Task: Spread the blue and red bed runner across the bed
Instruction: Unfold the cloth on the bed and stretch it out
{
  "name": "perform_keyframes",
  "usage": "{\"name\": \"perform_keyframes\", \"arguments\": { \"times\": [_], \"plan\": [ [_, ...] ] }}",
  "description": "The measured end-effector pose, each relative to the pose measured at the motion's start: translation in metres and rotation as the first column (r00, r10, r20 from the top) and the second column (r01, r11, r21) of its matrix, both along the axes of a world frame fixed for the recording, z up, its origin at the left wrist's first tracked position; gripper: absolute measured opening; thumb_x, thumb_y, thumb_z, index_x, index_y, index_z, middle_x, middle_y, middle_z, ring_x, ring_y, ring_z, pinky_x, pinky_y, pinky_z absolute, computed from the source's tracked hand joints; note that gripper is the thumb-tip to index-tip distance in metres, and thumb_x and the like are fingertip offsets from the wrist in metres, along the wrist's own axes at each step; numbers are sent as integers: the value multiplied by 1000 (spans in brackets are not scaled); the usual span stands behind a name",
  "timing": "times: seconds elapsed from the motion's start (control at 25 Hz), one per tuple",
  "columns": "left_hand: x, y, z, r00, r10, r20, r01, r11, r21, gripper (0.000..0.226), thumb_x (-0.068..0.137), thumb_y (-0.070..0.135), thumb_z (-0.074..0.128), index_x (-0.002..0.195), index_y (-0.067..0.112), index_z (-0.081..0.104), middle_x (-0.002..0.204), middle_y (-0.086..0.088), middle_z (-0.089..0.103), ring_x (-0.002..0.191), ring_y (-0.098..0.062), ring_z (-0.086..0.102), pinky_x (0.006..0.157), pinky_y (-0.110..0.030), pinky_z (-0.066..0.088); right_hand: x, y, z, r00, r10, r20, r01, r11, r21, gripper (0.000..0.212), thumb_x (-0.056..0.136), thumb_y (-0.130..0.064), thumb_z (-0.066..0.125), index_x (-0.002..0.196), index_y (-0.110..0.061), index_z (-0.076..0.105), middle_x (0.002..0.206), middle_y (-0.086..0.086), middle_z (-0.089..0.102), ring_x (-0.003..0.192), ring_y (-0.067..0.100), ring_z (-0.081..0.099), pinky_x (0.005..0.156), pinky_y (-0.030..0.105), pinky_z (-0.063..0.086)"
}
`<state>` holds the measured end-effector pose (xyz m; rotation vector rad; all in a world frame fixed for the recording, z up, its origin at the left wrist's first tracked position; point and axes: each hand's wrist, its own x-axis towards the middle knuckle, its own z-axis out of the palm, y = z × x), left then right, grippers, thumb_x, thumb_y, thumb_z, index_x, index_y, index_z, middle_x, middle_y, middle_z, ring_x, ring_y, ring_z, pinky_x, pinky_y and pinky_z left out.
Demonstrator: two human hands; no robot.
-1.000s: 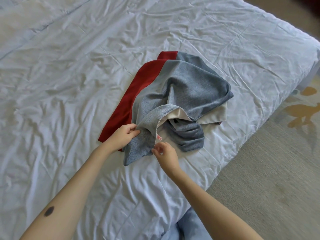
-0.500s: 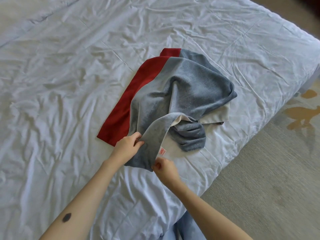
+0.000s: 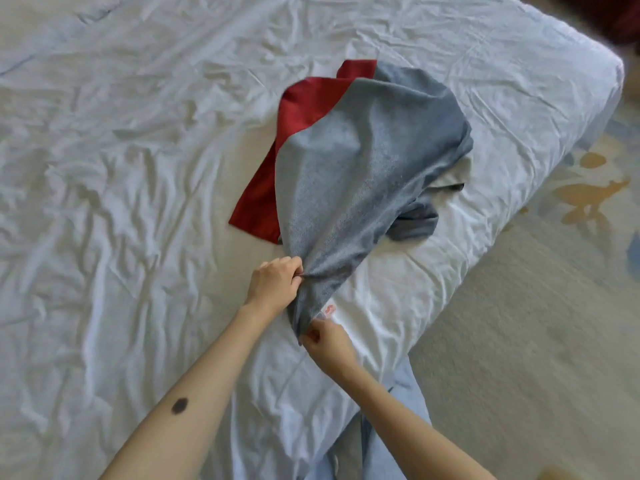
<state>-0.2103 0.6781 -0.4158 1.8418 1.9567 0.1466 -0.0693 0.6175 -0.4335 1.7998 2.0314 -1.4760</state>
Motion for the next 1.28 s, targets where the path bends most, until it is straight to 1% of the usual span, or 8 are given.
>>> {"name": "perform_keyframes", "arguments": {
  "times": [0.16,0.32,0.52,0.68,0.8,0.92,1.12,1.28],
  "plan": [
    [-20,-65,-4,999,-34,-19,34,999,-32,9,85,20,56,90,13,57,93,-8,67,89,-30,58,72,-32,40,-23,-74,0,988,-141,-64,138,989,-43,38,84,-14,51,51,-16,32,47,0,35,44,13,30,45,27,22],
    [-48,-117,-6,1000,-8,-19,7,999,-39,7,83,18,57,88,12,58,91,-10,67,89,-32,58,73,-34,42,-49,-128,-4,981,-177,-75,166,978,-125,21,84,-17,52,64,-14,50,59,3,51,55,17,44,50,29,32],
    [-75,-157,-1,998,68,0,-68,997,-18,9,83,20,61,87,13,57,89,-8,66,88,-30,57,68,-35,44,-79,-158,0,985,-160,-59,148,975,-167,32,85,-18,52,56,-18,41,52,-3,44,49,10,39,47,26,31],
    [-72,-166,-4,974,170,149,-163,985,-54,10,87,17,56,95,13,61,96,-8,65,92,-28,58,74,-36,47,-62,-152,5,981,-187,50,192,970,-147,20,89,-21,51,78,-8,61,75,8,64,70,22,58,63,33,44],
    [-76,-170,-7,902,357,245,-348,934,-80,17,91,17,49,103,13,60,103,-9,64,94,-27,58,78,-34,46,-40,-134,12,958,-245,149,254,966,-50,27,93,-24,45,70,-10,49,70,7,56,64,20,50,57,31,35],
    [-95,-165,-13,835,501,227,-488,865,-116,19,93,16,47,104,11,61,104,-9,66,93,-26,58,73,-30,42,-39,-91,24,975,-187,122,175,979,103,28,93,-20,43,67,-11,42,67,7,48,59,17,41,52,32,28],
    [-126,-136,-29,659,717,228,-684,697,-215,20,92,16,46,100,7,62,102,-14,69,88,-28,59,71,-27,40,-83,9,30,990,-5,143,-43,944,328,26,94,-22,42,77,-6,54,80,10,59,71,26,56,60,36,44],
    [-141,-92,-45,594,774,218,-722,633,-279,22,92,17,46,101,5,62,106,-14,67,89,-26,58,72,-28,40,-117,67,16,979,91,184,-157,909,387,25,95,-24,44,88,-5,59,89,10,63,76,27,59,59,32,38]
  ]
}}
